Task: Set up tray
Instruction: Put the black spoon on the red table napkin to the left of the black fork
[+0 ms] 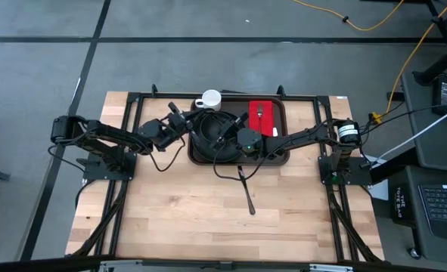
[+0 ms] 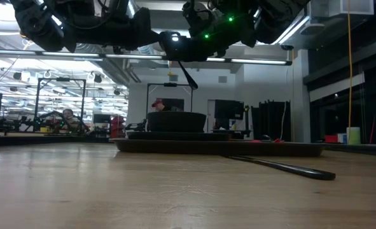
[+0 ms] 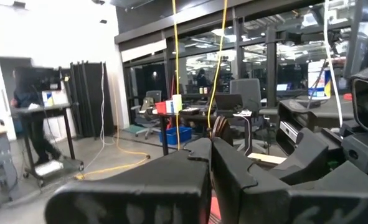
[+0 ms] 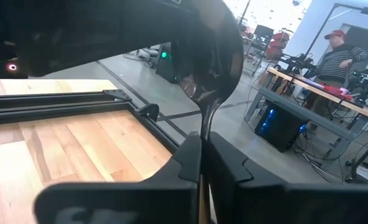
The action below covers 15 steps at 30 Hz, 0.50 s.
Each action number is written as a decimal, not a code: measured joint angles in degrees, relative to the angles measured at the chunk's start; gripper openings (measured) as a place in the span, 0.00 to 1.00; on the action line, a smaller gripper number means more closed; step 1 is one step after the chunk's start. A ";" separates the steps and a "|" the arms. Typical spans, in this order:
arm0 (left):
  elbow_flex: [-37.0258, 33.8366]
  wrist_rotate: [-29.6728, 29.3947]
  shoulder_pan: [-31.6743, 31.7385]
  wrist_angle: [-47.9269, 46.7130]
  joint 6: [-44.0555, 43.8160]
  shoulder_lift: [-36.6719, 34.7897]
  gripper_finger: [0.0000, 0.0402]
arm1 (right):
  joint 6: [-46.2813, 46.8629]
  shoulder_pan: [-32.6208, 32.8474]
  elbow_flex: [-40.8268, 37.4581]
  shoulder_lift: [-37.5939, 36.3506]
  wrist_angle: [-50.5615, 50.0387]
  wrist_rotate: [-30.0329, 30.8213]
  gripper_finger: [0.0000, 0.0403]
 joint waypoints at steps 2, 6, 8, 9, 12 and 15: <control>0.00 0.94 0.00 0.02 1.73 -0.04 0.00 | 0.01 0.02 0.00 0.00 0.00 -0.14 0.05; 0.00 2.01 0.04 0.07 3.96 -0.09 0.01 | 0.02 0.00 0.00 0.00 -0.02 -0.69 0.04; 0.00 2.17 0.04 -0.09 4.80 -0.11 0.02 | 0.02 0.00 0.00 0.00 -0.04 -0.76 0.04; 0.00 2.21 0.04 -0.25 4.80 -0.11 0.03 | 0.02 0.00 0.00 0.00 -0.07 -0.77 0.04; 0.00 2.39 -0.06 -0.70 4.77 -0.11 0.07 | -0.02 0.02 0.00 0.00 -0.12 -1.29 0.04; 0.00 2.37 -1.12 -1.07 3.84 -0.11 0.13 | -0.04 0.06 0.00 0.00 -0.26 -1.60 0.04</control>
